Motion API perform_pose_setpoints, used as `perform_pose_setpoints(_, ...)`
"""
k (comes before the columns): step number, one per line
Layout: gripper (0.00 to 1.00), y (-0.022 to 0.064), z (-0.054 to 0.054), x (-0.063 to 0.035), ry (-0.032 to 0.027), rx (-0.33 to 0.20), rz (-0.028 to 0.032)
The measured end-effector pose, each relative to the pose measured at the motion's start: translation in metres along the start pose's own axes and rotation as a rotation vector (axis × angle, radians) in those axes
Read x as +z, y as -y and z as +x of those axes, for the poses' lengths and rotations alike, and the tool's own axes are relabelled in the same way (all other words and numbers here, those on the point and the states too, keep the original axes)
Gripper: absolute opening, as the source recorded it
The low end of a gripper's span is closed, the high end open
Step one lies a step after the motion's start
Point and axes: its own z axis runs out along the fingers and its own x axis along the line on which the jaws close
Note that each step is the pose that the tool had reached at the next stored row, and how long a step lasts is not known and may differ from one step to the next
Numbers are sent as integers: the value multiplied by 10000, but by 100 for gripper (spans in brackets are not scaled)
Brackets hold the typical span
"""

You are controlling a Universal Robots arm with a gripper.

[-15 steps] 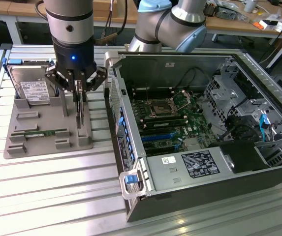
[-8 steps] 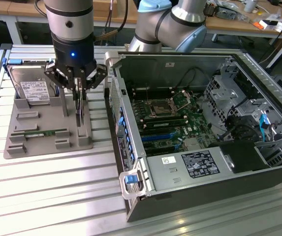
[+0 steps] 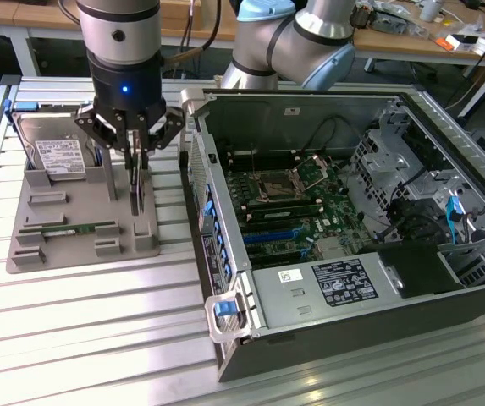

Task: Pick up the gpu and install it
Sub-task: 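Pick up the gpu and move the gpu toward the slot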

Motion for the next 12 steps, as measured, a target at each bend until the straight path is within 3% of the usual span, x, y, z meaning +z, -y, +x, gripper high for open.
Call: perform_pose_setpoints(12,27,-3,-1,-57,-2,0,1)
